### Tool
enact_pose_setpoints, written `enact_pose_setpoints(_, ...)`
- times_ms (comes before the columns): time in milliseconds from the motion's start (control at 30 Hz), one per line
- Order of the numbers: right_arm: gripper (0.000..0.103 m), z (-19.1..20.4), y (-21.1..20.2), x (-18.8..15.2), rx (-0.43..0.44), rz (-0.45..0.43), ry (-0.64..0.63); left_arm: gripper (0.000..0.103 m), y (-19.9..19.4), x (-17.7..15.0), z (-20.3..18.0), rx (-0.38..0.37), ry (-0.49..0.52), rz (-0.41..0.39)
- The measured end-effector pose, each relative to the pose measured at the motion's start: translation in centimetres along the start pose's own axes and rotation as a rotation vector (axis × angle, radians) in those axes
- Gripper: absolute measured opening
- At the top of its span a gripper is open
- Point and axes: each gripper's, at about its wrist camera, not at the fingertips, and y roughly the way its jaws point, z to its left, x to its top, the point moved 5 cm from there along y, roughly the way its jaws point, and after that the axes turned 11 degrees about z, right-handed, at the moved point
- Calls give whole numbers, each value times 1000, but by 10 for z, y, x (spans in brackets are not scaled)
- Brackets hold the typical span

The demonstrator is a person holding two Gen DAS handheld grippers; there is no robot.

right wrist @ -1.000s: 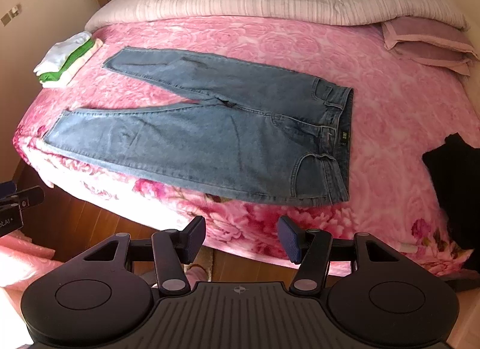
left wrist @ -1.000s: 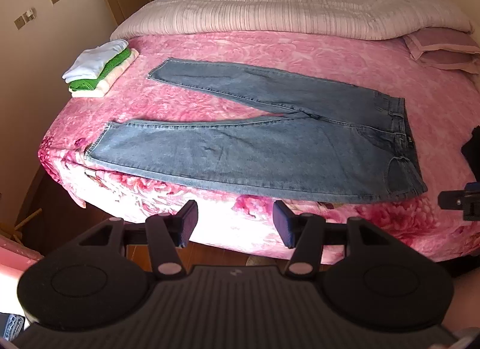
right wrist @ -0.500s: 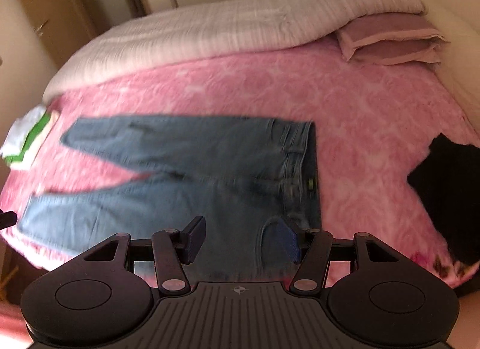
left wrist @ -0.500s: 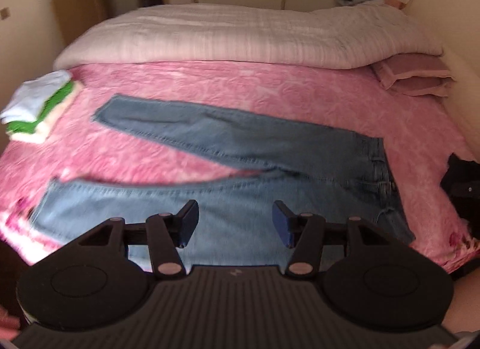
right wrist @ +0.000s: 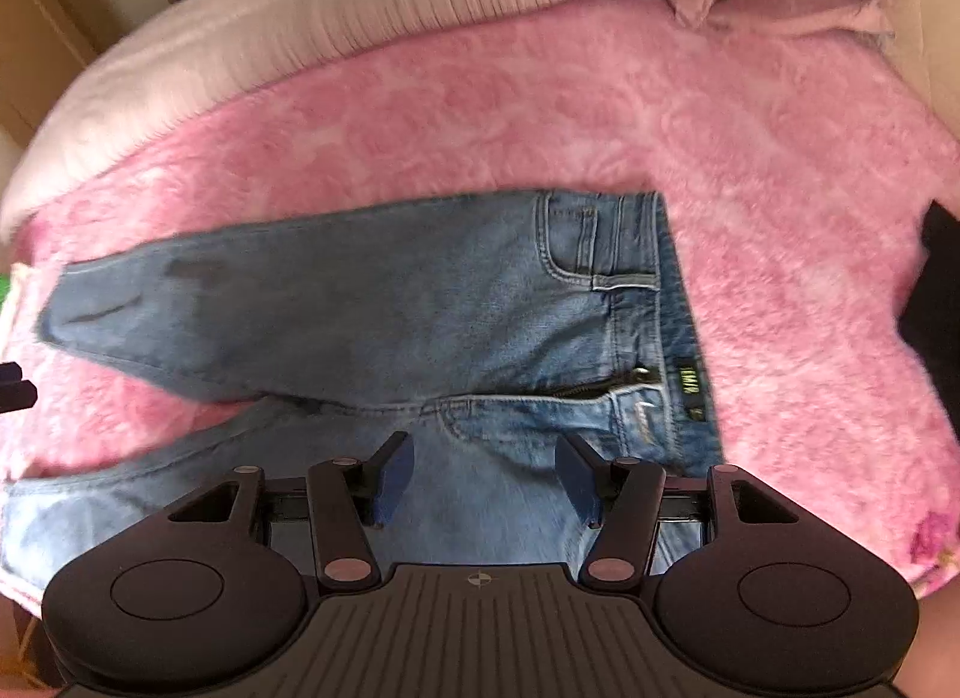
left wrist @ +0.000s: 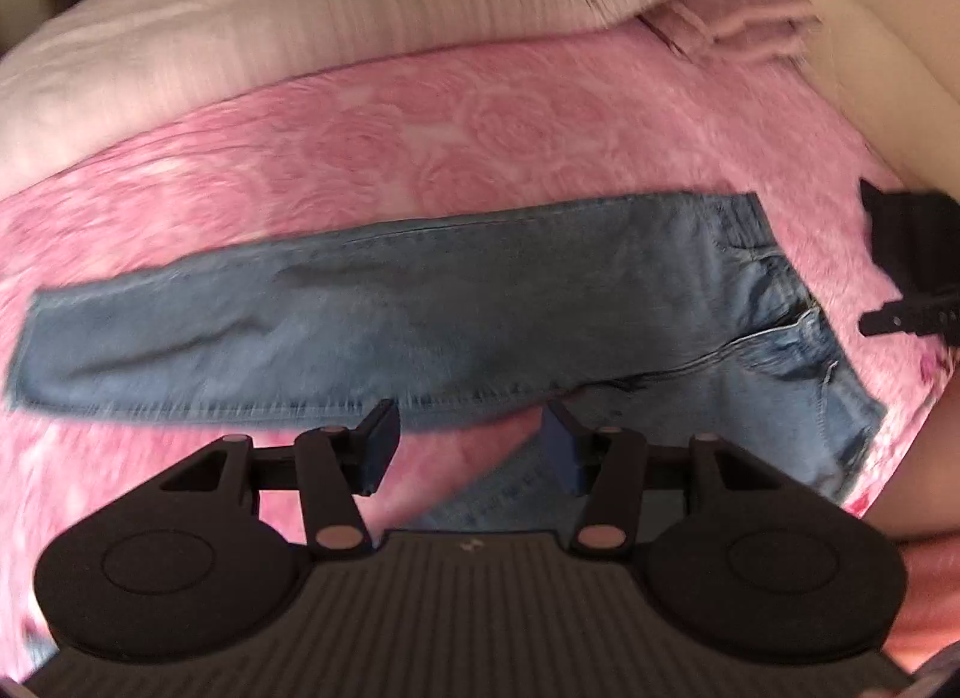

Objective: Fold clothes
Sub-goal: 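Grasp the waistband with the right gripper while the left grasps the leg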

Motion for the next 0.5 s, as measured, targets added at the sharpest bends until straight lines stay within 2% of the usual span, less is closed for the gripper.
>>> enact_pose_setpoints(100, 57, -1, 37, 20, -16, 36, -1, 48, 40, 25, 20, -17, 63, 20)
enact_pose_setpoints(233, 57, 0, 89, 51, -56, 86, -87, 48, 96, 59, 39, -35, 157, 31)
enact_pose_setpoints(333, 57, 6, 122, 81, -74, 91, -203, 48, 134, 84, 48, -49, 249, 28)
enact_pose_setpoints(500, 57, 7, 156, 135, -119, 51, -436, 48, 178, 126, 66, -35, 451, -8)
